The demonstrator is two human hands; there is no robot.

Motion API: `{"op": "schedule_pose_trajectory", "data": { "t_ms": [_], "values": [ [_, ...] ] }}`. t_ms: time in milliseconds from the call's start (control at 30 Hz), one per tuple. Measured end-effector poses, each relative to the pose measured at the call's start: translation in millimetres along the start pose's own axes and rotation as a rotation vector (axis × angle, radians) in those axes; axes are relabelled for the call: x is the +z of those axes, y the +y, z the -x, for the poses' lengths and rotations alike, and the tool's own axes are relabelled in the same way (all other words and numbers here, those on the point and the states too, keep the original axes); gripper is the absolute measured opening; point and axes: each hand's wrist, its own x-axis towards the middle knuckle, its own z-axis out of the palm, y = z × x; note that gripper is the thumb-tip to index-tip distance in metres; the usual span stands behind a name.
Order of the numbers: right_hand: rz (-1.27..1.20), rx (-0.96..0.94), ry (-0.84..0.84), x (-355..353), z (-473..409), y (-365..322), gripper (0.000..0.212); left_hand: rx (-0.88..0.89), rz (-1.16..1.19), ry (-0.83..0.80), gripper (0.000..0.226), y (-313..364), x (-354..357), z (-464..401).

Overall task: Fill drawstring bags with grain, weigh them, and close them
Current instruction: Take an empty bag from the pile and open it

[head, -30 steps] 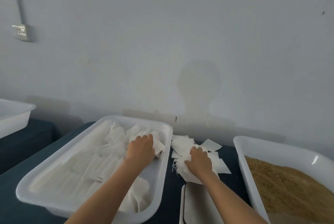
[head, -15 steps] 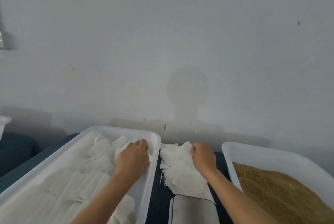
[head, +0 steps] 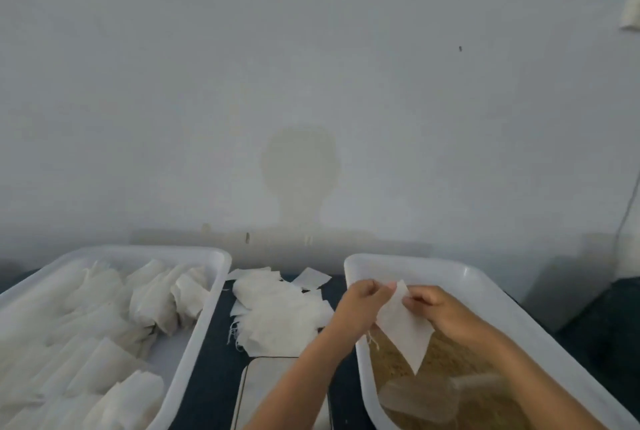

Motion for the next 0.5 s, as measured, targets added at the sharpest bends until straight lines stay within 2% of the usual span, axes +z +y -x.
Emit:
{"op": "schedule_pose_trajectory", "data": {
  "t_ms": [133, 200, 267, 367, 500],
  "values": [
    [0.059, 0.054, 0.098, -0.6, 19.3, 23.5, 0.02, -0.006, -0.104, -0.028, 0.018, -17.5, 39.8, -7.4],
    [0.173, 0.073, 0.217, 4.1, 22.3, 32.1, 0.012, -0.04, -0.153, -0.025, 0.02, -25.0, 50.8, -11.7],
    [0.198, 0.058, 0.326, 7.0, 21.7, 40.2, 0.017, -0.078, -0.197, -0.014, 0.019, -30.2, 55.3, -15.9],
    [-0.022, 0.003, 0.354, 10.4, 19.9, 39.3, 0.022, -0.078, -0.157, -0.01, 0.023, -37.0, 57.6, -20.9],
    [-0.393, 0.028, 0.226, 18.7, 18.3, 35.2, 0.029, -0.053, 0.009, -0.044, 0.023, -39.5, 58.5, -21.0]
  ]
}}
